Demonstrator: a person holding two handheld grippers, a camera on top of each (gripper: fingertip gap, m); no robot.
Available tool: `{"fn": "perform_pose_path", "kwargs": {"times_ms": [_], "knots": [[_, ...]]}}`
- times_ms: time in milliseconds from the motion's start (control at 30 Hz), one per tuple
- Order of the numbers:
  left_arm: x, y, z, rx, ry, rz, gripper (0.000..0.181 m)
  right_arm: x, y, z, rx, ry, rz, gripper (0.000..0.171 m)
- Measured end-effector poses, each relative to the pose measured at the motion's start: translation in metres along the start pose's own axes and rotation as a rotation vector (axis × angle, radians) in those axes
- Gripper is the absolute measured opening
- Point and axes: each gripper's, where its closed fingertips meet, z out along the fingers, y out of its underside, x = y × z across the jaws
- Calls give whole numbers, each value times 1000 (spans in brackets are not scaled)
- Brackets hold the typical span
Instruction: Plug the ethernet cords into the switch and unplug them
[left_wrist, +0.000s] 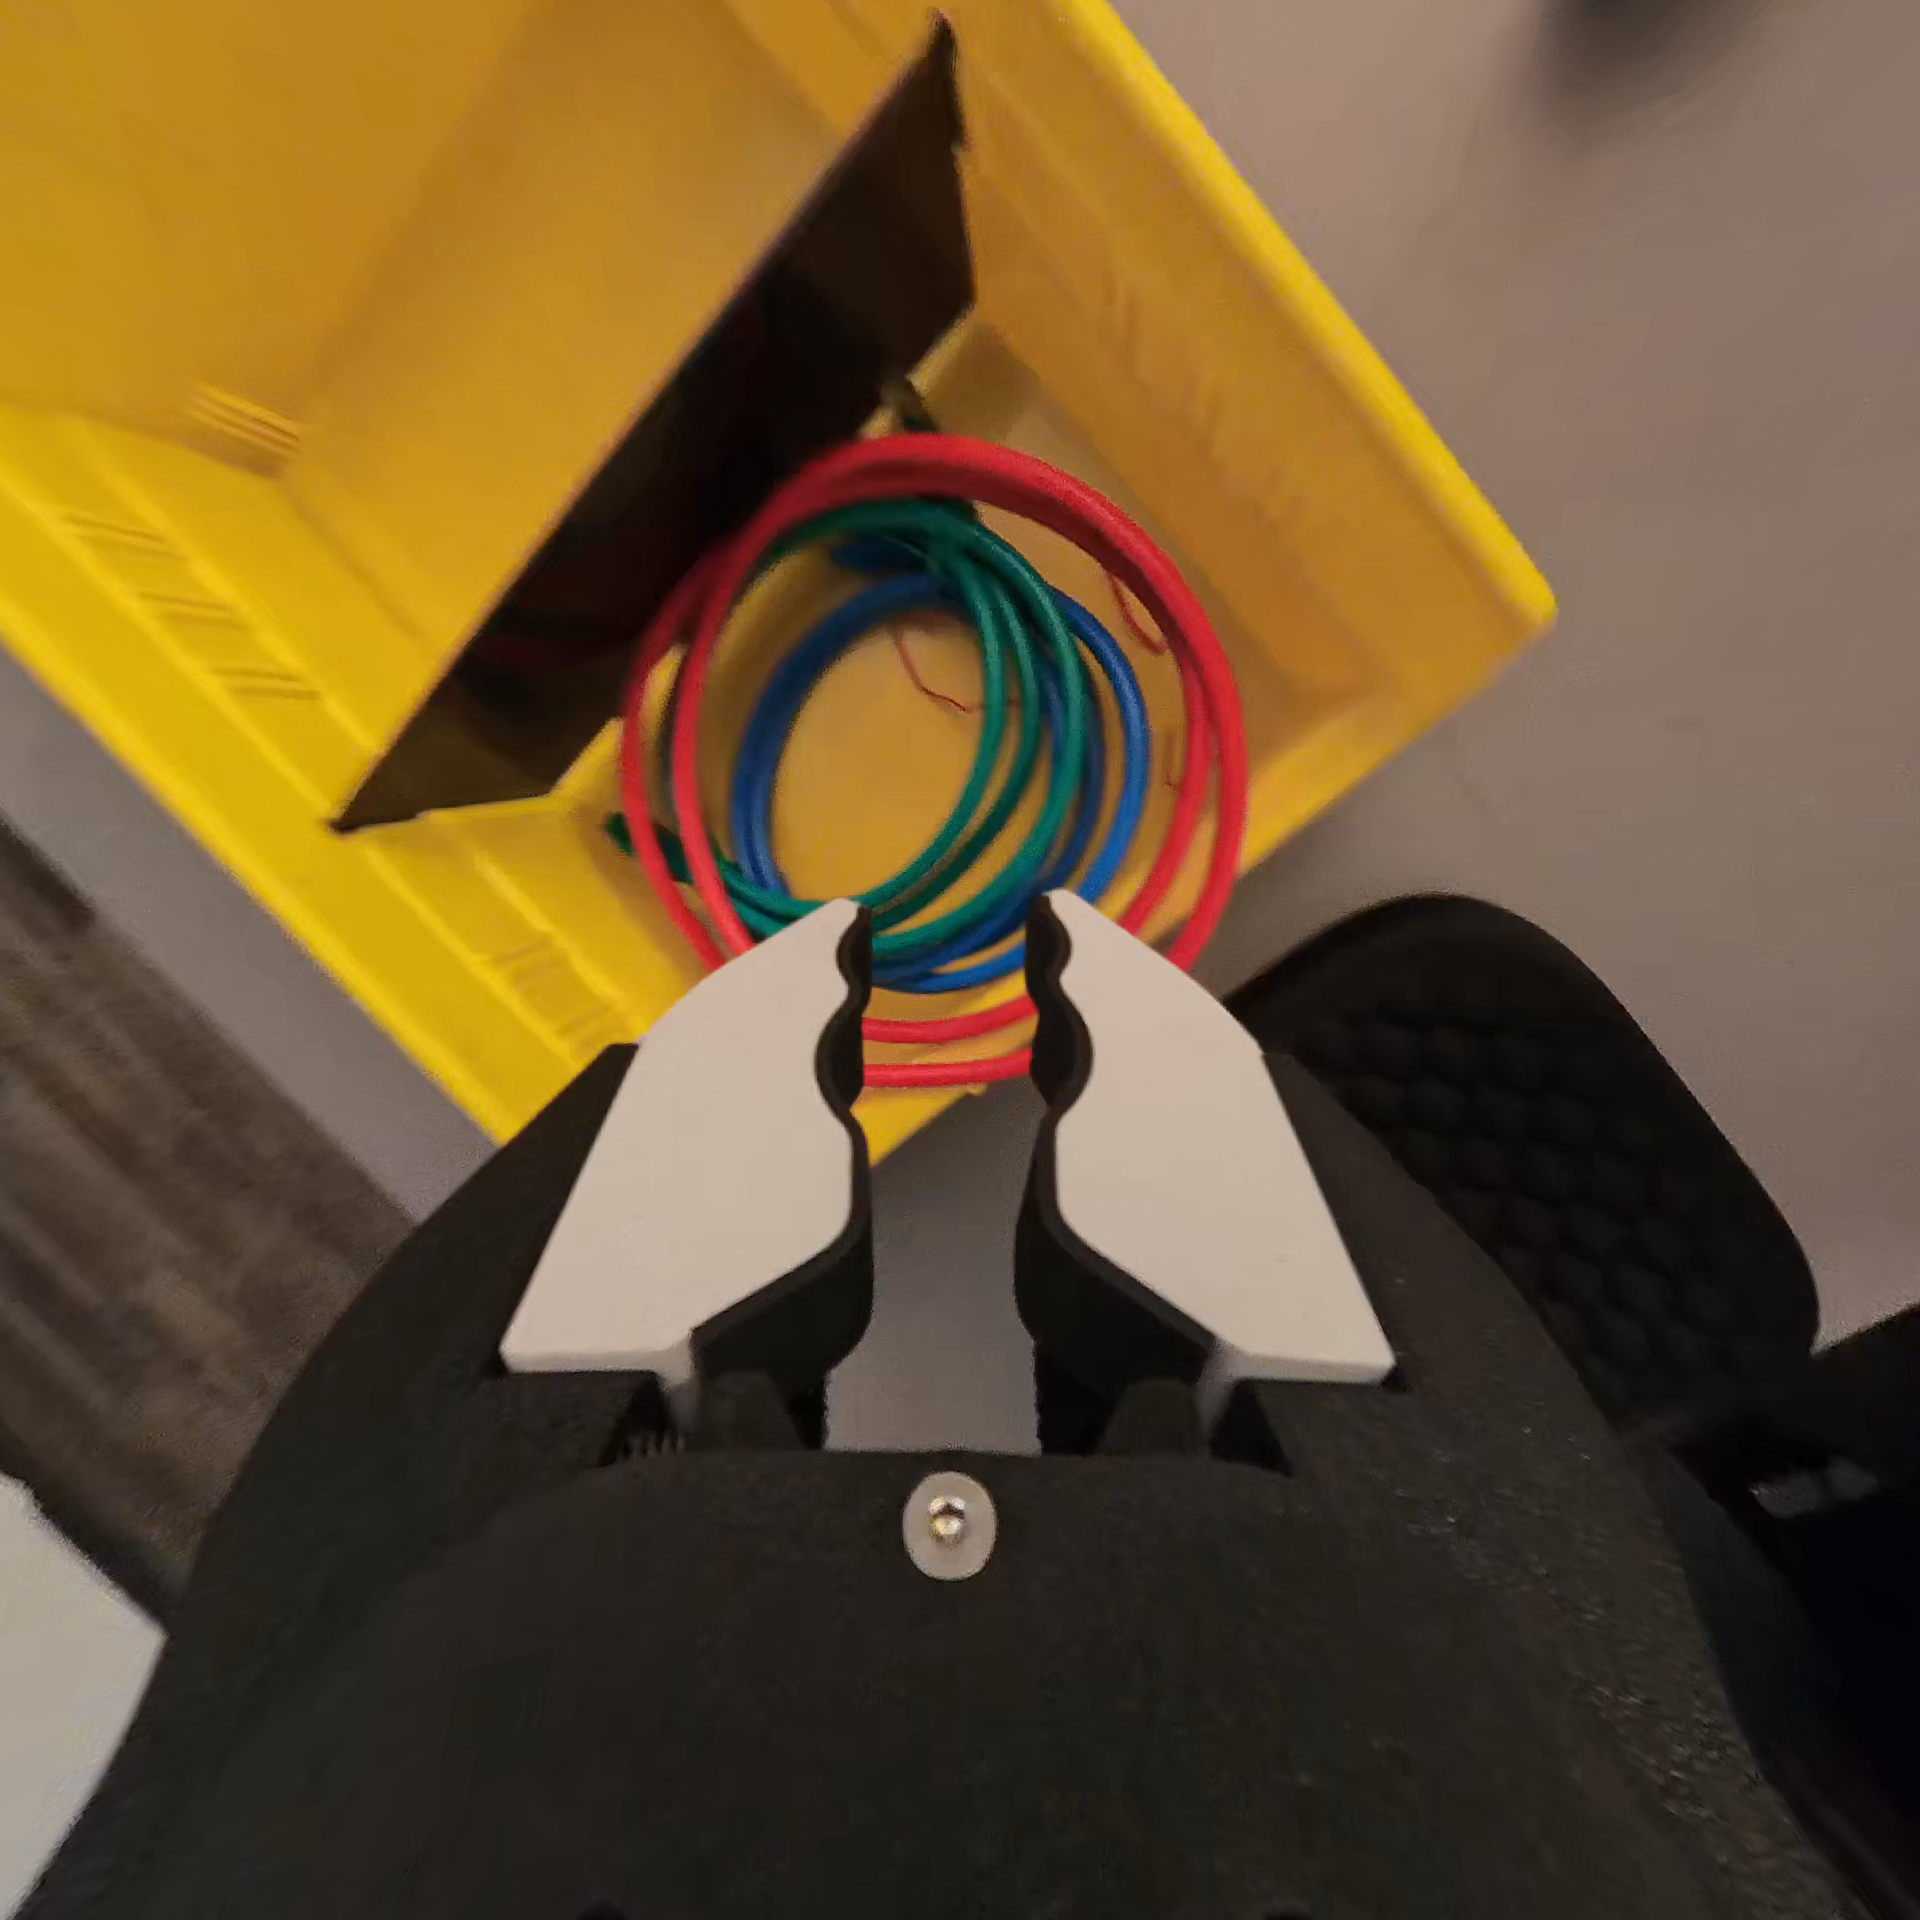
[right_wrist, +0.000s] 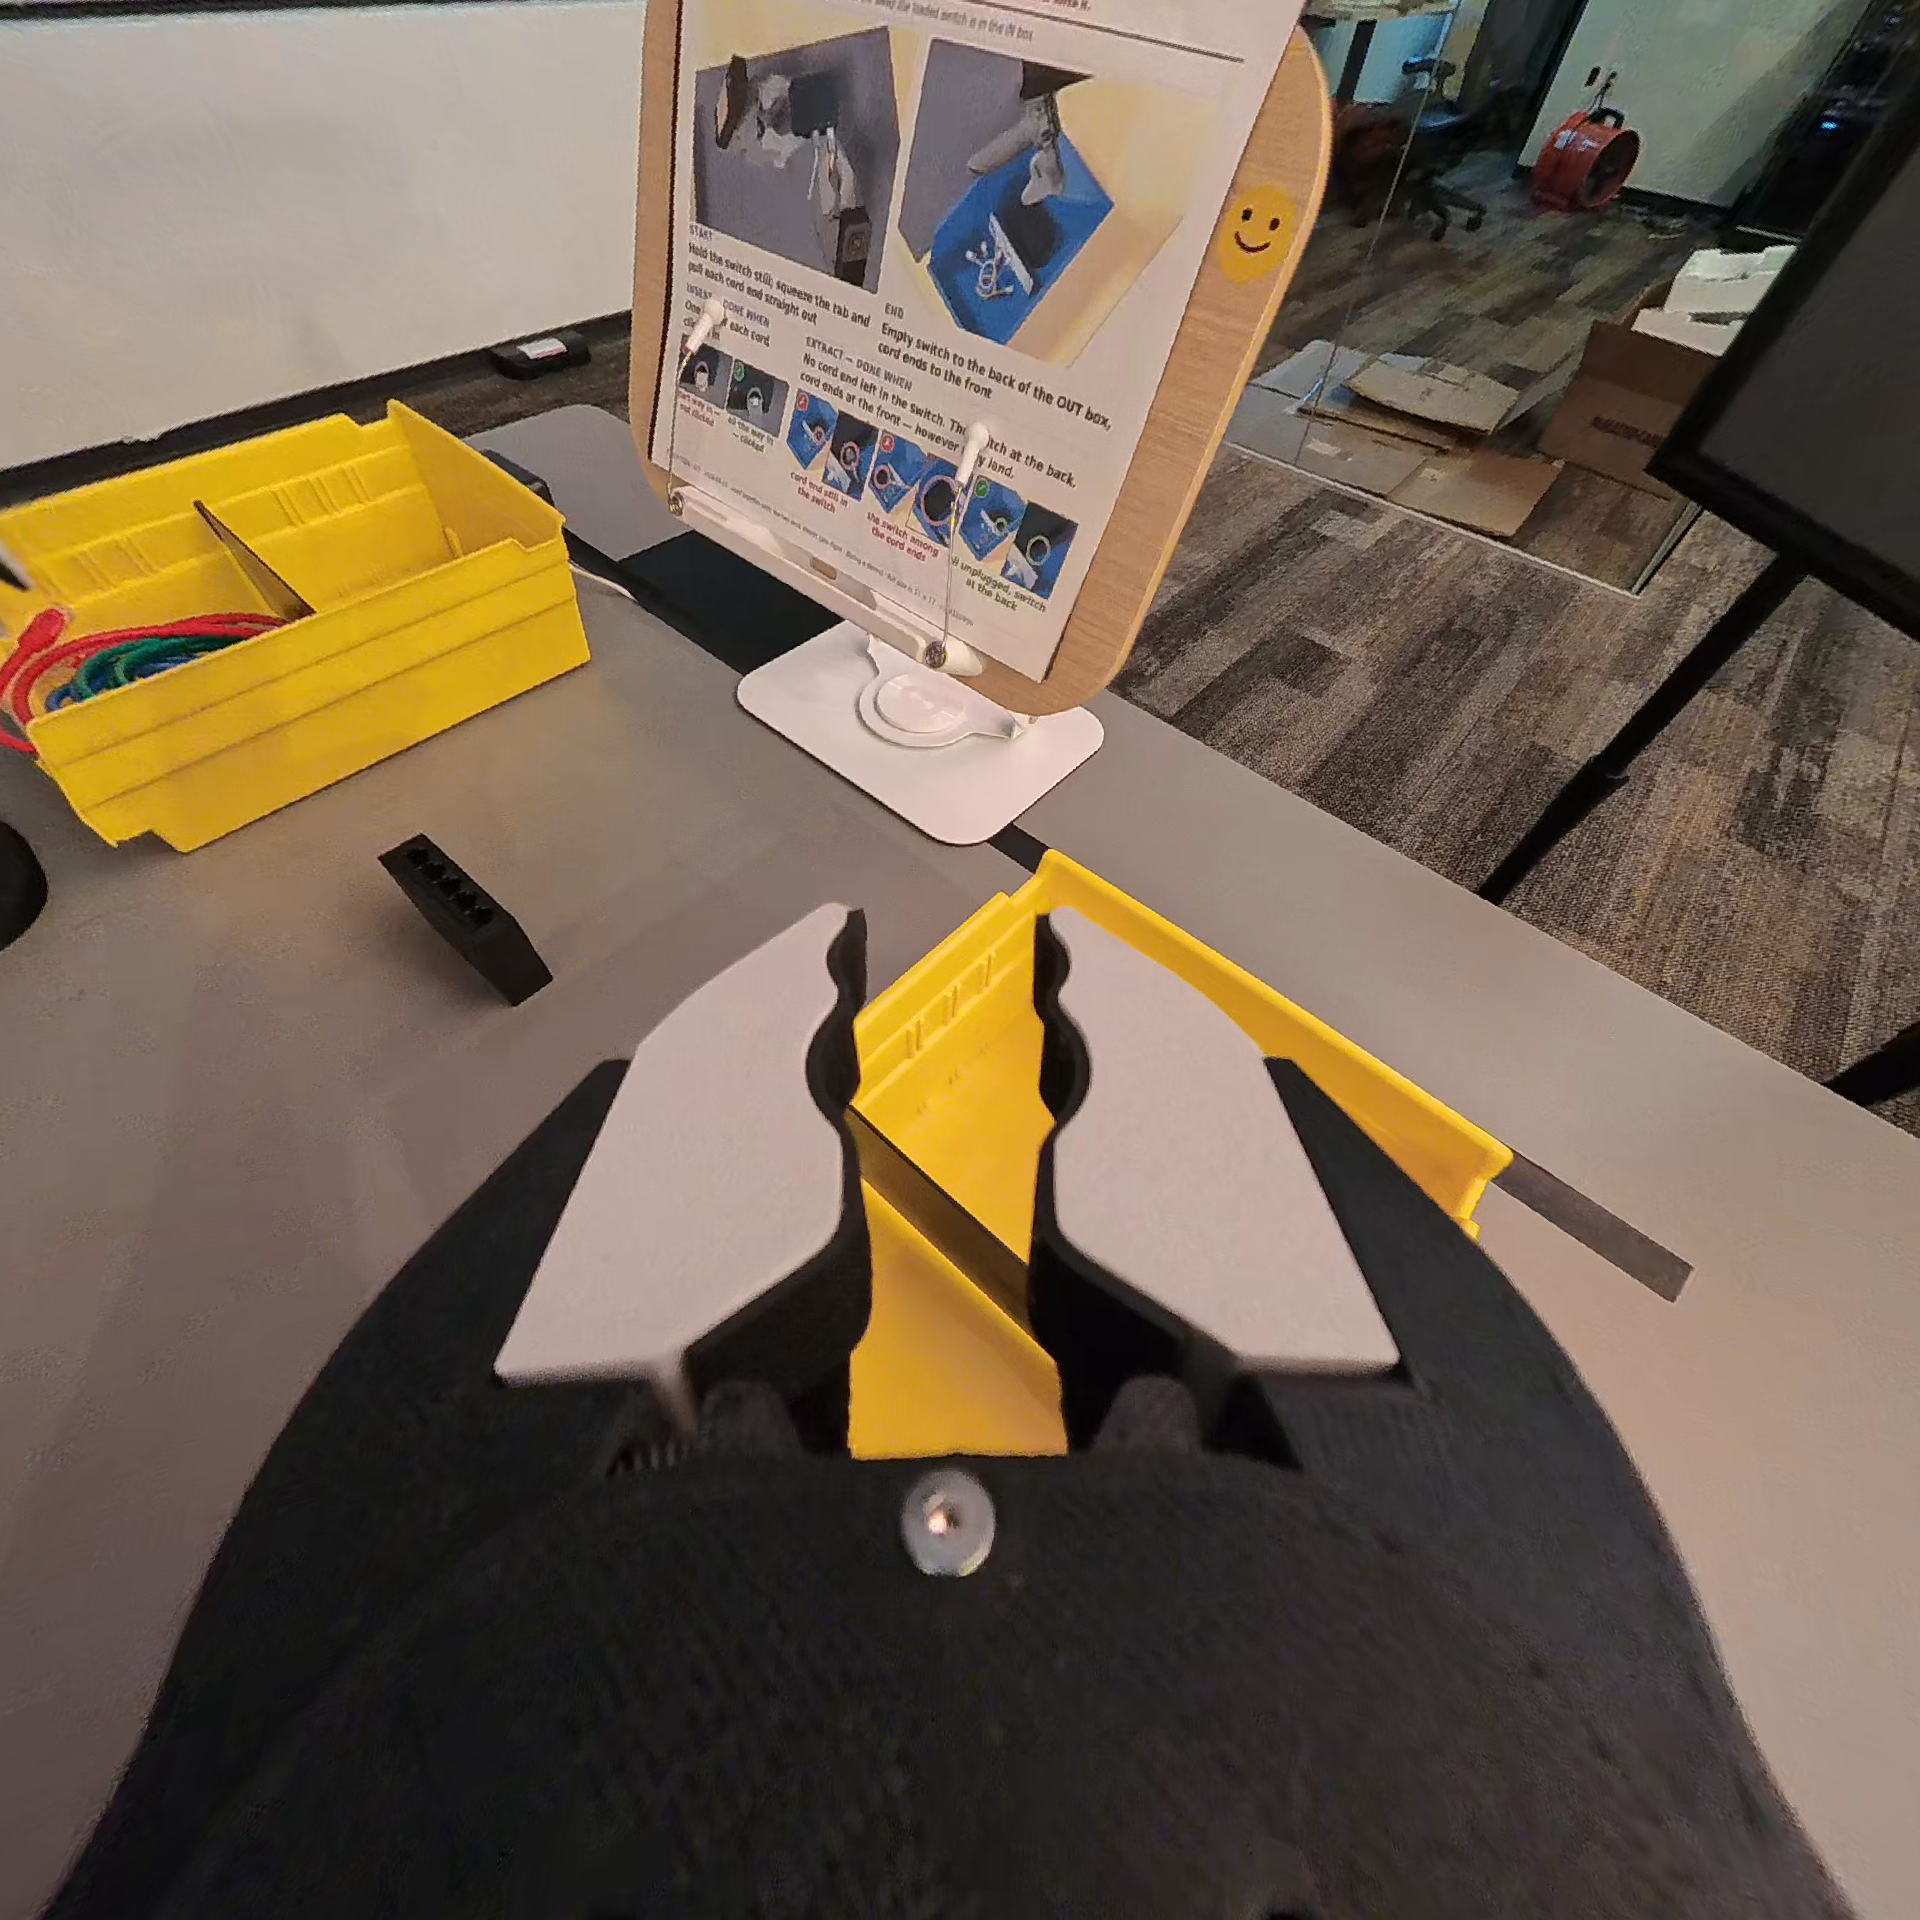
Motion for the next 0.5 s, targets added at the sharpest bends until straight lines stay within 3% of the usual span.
{"fn": "perform_pose_path", "kwargs": {"times_ms": [267, 500], "knots": [[61, 17, 22, 107, 108, 125, 42, -4, 7, 14, -71, 10, -47, 32], [47, 25, 41, 59, 23, 156, 38, -15, 14, 25, -141, 8, -167, 32]]}}
